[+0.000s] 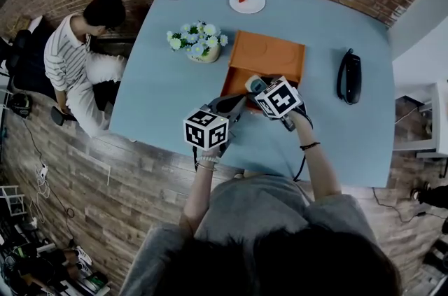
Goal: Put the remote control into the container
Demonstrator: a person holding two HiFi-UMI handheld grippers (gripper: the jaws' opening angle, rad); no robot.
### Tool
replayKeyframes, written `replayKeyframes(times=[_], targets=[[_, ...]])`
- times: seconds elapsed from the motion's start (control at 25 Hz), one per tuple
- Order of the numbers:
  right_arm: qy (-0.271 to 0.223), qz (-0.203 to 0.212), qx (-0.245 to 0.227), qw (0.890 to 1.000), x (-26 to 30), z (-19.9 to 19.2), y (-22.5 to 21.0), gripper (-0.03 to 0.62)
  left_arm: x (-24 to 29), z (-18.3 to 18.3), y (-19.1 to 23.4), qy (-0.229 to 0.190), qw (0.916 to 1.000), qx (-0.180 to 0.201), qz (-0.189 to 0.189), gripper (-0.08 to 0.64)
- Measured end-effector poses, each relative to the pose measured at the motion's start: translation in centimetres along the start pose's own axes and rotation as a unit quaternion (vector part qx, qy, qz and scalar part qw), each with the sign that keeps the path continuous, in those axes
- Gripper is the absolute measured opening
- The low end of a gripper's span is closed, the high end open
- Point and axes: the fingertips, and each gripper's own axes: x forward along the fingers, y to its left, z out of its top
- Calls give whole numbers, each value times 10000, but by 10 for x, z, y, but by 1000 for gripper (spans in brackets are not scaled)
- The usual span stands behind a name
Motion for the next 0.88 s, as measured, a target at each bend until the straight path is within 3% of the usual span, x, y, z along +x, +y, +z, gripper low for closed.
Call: replayKeyframes(times=[0.44, 0.88], targets=[[650, 7, -107, 9978, 31, -11, 2, 287, -2, -4, 10, 59, 9999, -129, 45, 3], [958, -39, -250, 9951, 42, -18, 2, 287, -5, -4, 11, 58, 9998, -171, 86, 3]])
